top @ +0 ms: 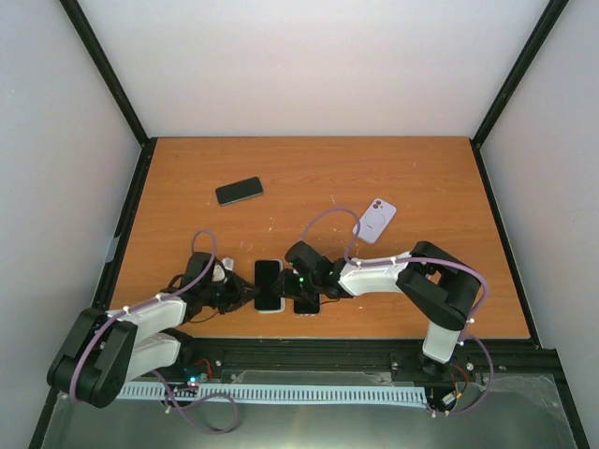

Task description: Put the phone into the phone case

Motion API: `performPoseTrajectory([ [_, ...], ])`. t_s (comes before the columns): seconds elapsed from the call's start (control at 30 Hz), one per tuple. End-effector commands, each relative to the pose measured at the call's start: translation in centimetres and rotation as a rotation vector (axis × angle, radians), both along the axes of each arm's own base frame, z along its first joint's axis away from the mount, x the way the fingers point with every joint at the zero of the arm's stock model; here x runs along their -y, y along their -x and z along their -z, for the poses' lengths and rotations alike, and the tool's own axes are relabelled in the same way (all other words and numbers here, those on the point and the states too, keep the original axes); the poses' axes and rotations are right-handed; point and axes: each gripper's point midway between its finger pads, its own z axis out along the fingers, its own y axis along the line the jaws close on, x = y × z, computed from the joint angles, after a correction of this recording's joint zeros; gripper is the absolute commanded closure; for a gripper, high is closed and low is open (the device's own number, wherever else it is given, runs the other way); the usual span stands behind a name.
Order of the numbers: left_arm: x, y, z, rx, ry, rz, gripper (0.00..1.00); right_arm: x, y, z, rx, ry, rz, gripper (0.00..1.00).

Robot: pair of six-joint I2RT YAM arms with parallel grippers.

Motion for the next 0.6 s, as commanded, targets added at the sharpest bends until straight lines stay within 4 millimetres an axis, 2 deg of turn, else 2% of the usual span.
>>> performPoseTrajectory([
  [0.0,1.6,-0.3,-0.9,0.002,0.031,0.020,0.82,-0.3,1.2,0.7,-0.019,-0.011,-0.026,0.61],
  [0.2,0.9,-0.5,-1.4,0.016,-0.016,-0.009,0.56,0.5,1.0,0.7,0.000,0.008,-0.007,0.62],
  [0.27,0.4,-0.8,-1.5,0.025,-0.056,-0.021,0.54,0.7,0.9,0.6,0.006,0.016,-0.003,0.63],
  [0.4,0.0,-1.0,-1.4,0.035,-0.094,-0.022,0.55,1.1,0.8,0.6,0.017,0.029,0.006,0.64],
  [0.57,-0.1,-0.9,-1.1,0.032,-0.102,-0.012,0.73,1.1,0.8,0.6,0.017,0.029,0.006,0.66],
])
